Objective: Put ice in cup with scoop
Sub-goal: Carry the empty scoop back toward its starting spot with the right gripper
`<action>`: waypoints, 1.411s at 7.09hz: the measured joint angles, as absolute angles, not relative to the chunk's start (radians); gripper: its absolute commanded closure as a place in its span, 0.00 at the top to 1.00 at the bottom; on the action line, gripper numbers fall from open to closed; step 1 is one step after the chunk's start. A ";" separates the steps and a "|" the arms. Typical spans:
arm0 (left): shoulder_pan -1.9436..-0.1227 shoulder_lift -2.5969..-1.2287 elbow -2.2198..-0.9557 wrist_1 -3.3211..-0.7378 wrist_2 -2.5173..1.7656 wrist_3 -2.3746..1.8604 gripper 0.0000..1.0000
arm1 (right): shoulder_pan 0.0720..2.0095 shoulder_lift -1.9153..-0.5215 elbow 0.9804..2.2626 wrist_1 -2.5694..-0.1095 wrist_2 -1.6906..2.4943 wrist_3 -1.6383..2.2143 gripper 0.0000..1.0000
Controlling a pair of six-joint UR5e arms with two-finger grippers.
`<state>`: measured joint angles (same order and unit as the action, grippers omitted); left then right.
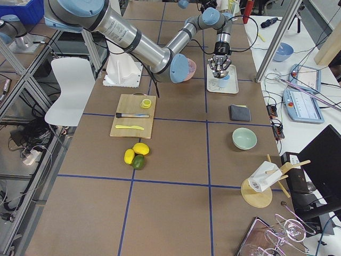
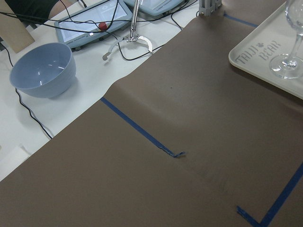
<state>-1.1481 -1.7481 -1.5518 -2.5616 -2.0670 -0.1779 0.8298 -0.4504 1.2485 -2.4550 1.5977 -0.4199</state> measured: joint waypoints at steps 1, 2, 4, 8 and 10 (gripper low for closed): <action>-1.148 -1.744 -1.551 -2.561 -2.068 -0.179 1.00 | 0.862 -0.531 1.356 -2.418 1.654 -0.391 0.00; -1.148 -1.737 -1.552 -2.560 -2.069 -0.180 1.00 | 0.903 -0.653 1.495 -2.362 1.711 -0.346 0.00; -1.149 -1.722 -1.559 -2.552 -2.071 -0.185 1.00 | 1.004 -0.856 1.699 -2.290 1.768 -0.301 0.00; -1.166 -1.675 -1.616 -2.415 -2.072 -0.184 1.00 | 1.185 -1.046 1.780 -2.181 1.906 -0.112 0.00; -1.218 -1.651 -1.625 -2.330 -2.068 -0.179 1.00 | 1.214 -1.092 1.773 -2.163 1.991 -0.040 0.00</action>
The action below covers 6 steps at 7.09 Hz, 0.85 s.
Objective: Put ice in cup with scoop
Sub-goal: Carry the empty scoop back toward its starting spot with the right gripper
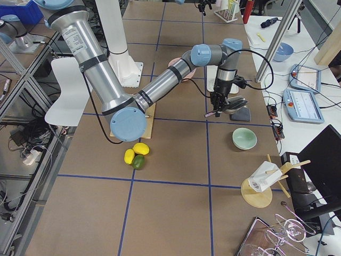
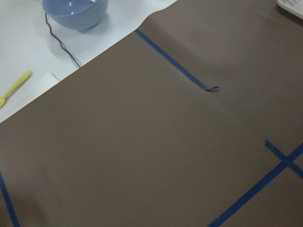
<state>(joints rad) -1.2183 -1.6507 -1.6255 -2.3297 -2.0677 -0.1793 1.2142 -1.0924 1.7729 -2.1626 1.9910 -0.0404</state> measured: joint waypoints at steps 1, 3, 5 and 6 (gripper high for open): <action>-1.244 -1.648 -1.626 -2.290 -2.070 -0.177 1.00 | 1.221 -1.115 1.774 -2.161 2.026 -0.030 0.00; -1.303 -1.679 -1.643 -2.107 -2.089 -0.122 1.00 | 1.227 -1.212 1.798 -2.152 2.100 0.002 0.00; -1.367 -1.745 -1.661 -1.902 -2.104 -0.020 1.00 | 1.204 -1.396 1.872 -1.997 2.164 0.131 0.00; -1.386 -1.756 -1.669 -1.846 -2.108 0.014 1.00 | 1.164 -1.492 1.891 -1.851 2.175 0.255 0.00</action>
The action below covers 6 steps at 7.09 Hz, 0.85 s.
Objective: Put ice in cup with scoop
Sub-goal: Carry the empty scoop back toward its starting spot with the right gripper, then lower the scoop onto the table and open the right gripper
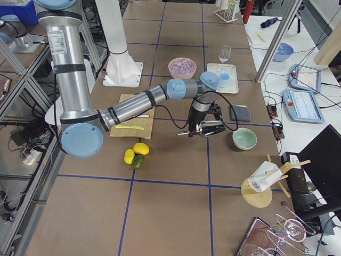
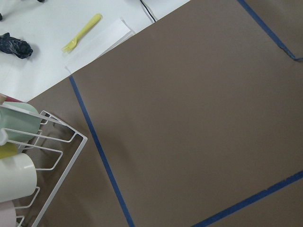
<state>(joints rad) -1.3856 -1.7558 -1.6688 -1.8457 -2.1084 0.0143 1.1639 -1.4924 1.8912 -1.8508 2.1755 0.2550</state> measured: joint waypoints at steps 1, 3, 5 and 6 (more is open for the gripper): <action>-1.400 -1.758 -1.672 -1.794 -2.129 0.029 1.00 | 1.119 -1.568 1.897 -1.710 2.179 0.376 0.00; -1.409 -1.757 -1.675 -1.699 -2.174 0.036 1.00 | 1.052 -1.641 1.889 -1.570 2.197 0.496 0.00; -1.408 -1.766 -1.676 -1.652 -2.181 0.037 1.00 | 0.999 -1.651 1.870 -1.555 2.255 0.561 0.00; -1.409 -1.768 -1.677 -1.646 -2.182 0.037 1.00 | 0.983 -1.652 1.852 -1.553 2.282 0.589 0.00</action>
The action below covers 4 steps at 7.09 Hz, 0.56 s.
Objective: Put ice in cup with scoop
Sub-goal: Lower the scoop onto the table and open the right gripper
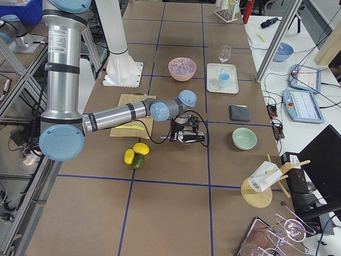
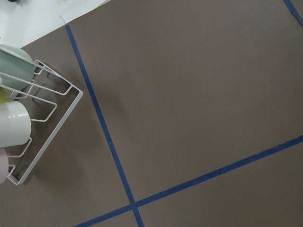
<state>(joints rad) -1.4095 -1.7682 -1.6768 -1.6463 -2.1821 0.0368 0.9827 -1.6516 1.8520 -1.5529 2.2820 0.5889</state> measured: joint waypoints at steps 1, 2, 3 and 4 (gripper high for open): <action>-1.410 -1.770 -1.677 -1.645 -2.183 0.037 1.00 | 0.967 -1.651 1.832 -1.551 2.306 0.617 0.00; -1.411 -1.773 -1.679 -1.645 -2.184 0.037 1.00 | 0.951 -1.648 1.811 -1.549 2.318 0.642 0.00; -1.411 -1.775 -1.680 -1.646 -2.184 0.037 1.00 | 0.941 -1.648 1.796 -1.547 2.326 0.656 0.04; -1.411 -1.777 -1.681 -1.647 -2.185 0.037 1.00 | 0.936 -1.649 1.787 -1.547 2.331 0.661 0.36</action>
<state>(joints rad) -1.4112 -1.7773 -1.6806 -1.6471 -2.1847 0.0368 0.9363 -1.6491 1.7872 -1.5466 2.3314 0.6607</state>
